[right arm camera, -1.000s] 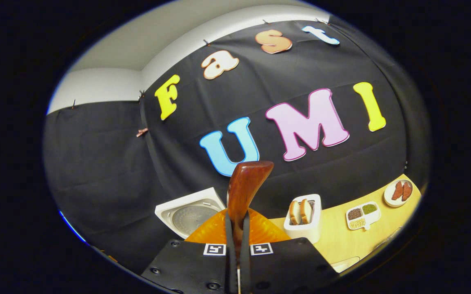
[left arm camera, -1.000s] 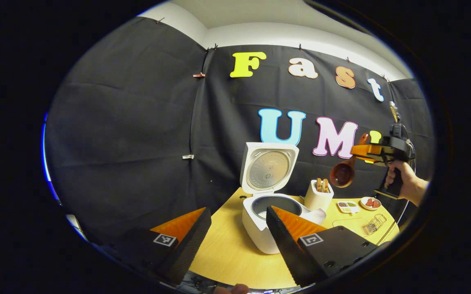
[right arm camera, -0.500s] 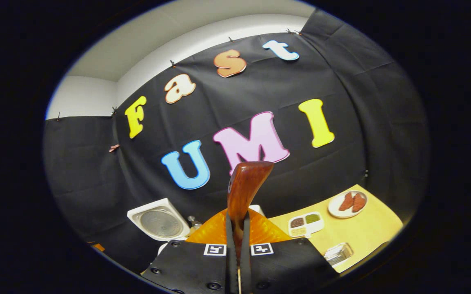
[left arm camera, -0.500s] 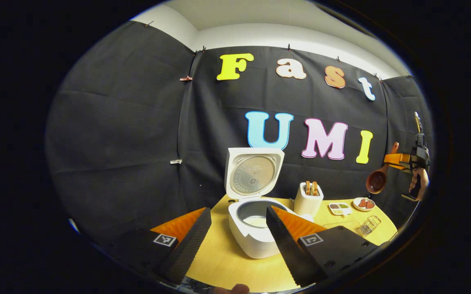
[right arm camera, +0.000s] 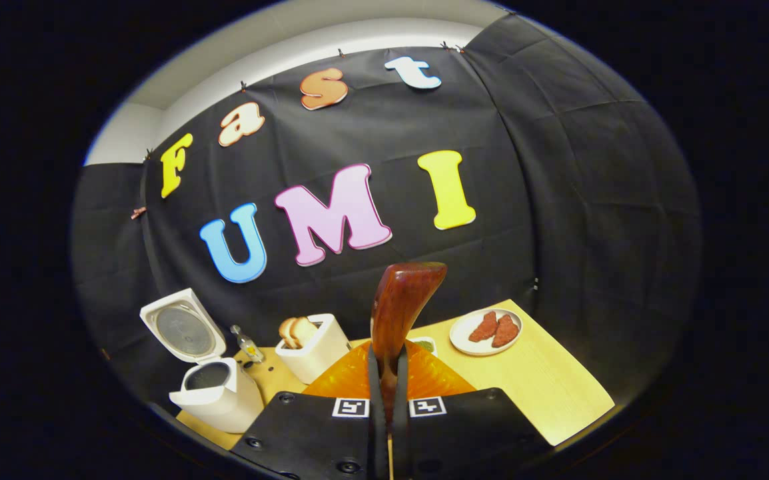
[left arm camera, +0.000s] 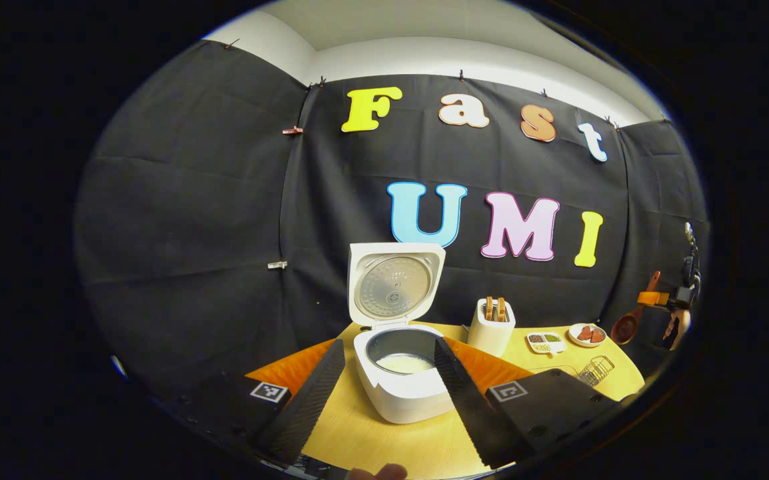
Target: Close the left gripper, press the button to open the rice cooker; take a wooden spoon from the chopstick holder with the right hand, scoop a spoonful of rice and pour it into the rice cooker, then put the wooden spoon back into the chopstick holder.
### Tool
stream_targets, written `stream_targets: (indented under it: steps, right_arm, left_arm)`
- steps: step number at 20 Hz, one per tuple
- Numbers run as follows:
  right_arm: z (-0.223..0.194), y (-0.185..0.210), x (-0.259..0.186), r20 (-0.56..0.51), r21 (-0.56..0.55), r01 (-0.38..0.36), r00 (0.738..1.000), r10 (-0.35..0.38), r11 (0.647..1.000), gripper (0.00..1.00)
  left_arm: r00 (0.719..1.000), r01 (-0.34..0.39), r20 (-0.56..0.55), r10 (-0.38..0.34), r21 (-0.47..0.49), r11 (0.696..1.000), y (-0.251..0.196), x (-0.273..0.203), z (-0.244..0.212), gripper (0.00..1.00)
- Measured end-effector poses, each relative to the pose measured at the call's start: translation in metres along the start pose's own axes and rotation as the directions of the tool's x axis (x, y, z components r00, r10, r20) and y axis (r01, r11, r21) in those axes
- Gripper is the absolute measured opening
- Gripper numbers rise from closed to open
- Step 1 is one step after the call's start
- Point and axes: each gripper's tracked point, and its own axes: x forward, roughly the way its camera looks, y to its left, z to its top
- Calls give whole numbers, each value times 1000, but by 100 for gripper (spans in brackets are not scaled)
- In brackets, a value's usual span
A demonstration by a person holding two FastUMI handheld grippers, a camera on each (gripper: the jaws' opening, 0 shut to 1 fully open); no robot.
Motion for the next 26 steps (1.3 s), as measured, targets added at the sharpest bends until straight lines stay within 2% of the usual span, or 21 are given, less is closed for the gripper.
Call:
stream_targets:
  steps: [6,10,16,21,23,25,26]
  right_arm:
    - [-70,-49,39,-124,-11,62,990,-63,998,7]
    - [-112,-65,54,-194,-9,77,978,-77,997,7]
    - [-144,-85,56,-276,55,127,955,-107,990,11]
    - [-138,-102,44,-267,59,189,949,-167,980,21]
    - [-133,-114,33,-264,56,244,939,-221,968,53]
    - [-127,-123,19,-253,65,289,931,-264,955,73]
    - [-124,-126,11,-243,62,305,928,-282,950,76]
  left_arm:
    - [999,-45,21,43,65,997,-14,-4,18,94]
    - [997,-68,30,67,62,996,-20,-6,25,94]
    - [996,-72,49,69,59,996,-27,-3,39,94]
    - [996,-71,55,67,62,996,-21,1,45,94]
    - [997,-63,58,59,70,996,-20,5,49,94]
    - [997,-47,59,43,64,997,-19,11,51,94]
    - [998,-34,61,30,54,998,-20,14,53,94]
